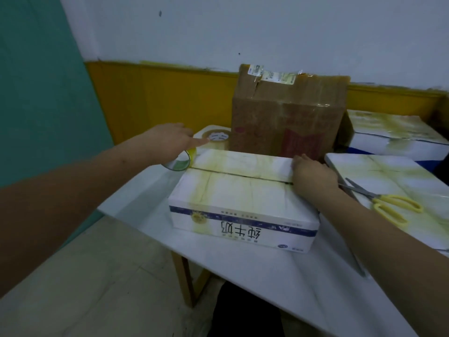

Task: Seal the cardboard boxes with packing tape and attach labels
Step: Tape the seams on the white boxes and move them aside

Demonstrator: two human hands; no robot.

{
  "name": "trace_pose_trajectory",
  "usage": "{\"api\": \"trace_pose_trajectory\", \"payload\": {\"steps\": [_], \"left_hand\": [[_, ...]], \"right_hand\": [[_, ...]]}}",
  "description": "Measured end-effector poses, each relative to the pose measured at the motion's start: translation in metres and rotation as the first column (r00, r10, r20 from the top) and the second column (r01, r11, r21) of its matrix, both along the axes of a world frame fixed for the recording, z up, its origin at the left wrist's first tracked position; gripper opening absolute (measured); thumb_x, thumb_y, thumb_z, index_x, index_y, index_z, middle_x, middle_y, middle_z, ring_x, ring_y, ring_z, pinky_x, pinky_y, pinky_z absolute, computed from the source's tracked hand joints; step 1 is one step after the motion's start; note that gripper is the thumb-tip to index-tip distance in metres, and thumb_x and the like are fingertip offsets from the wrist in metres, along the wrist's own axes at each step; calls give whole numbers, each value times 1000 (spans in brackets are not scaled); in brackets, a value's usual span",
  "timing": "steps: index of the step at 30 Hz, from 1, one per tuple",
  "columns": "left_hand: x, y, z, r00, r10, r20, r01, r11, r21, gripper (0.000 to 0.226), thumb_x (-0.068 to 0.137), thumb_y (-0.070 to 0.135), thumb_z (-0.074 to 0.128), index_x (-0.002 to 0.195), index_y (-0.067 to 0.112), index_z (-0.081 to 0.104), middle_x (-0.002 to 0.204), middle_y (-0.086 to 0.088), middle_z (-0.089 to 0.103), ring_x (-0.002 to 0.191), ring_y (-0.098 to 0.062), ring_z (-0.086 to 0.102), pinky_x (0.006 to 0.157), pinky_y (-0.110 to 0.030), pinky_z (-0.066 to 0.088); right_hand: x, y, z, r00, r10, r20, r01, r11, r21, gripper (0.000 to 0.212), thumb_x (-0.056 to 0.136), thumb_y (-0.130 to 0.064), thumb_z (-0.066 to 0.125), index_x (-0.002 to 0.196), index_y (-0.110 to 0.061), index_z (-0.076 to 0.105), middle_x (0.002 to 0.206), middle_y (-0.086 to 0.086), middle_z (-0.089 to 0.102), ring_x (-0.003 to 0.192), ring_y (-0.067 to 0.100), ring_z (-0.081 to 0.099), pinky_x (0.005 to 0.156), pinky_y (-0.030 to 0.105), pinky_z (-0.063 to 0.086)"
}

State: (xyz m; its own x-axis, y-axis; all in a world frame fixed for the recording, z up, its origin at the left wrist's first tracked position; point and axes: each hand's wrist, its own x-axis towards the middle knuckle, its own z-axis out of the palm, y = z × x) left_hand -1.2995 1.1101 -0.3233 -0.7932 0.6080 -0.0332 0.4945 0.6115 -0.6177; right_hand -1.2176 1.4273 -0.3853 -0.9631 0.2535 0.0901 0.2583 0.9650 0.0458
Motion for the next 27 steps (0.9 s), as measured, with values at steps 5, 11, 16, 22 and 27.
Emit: {"api": "trace_pose_trajectory", "payload": {"steps": [5,11,16,22,27], "left_hand": [[-1,9,-2,995,89,42,-84,989,-118,95,92,4,59,160,31,-2,139,-7,50,116,-26,47,77,-35,49],[13,11,-33,990,143,15,-137,968,-209,81,100,22,50,160,18,-5,128,-8,56,110,-27,53,81,-35,50],[17,1,-52,990,139,13,-136,980,-144,88,100,26,50,157,4,-14,128,-13,56,103,-28,59,82,-39,52],[23,3,-54,986,164,25,-161,981,-105,89,100,24,51,156,0,-14,133,-17,54,105,-30,58,79,-41,49],[21,-2,-55,963,230,142,-234,972,13,99,99,32,55,154,-1,-19,149,-17,40,126,-34,45,96,-49,43]], "right_hand": [[-5,-4,2,998,-45,49,44,999,15,50,99,-12,47,147,-14,36,156,6,37,128,29,52,99,47,48],[-9,-9,2,997,-57,56,55,998,32,51,99,-12,48,148,-10,35,154,10,38,125,30,54,101,47,46],[-9,-13,4,997,-63,52,59,997,59,47,97,-13,52,142,-8,40,141,11,48,117,30,58,93,43,49],[-17,-24,0,999,8,37,-7,1000,-28,48,98,-11,45,144,1,37,148,18,40,135,33,41,108,45,37],[-20,-93,-10,979,173,112,-156,977,-145,77,102,-57,10,157,-4,-3,165,14,-11,153,28,-8,122,49,-3]]}}
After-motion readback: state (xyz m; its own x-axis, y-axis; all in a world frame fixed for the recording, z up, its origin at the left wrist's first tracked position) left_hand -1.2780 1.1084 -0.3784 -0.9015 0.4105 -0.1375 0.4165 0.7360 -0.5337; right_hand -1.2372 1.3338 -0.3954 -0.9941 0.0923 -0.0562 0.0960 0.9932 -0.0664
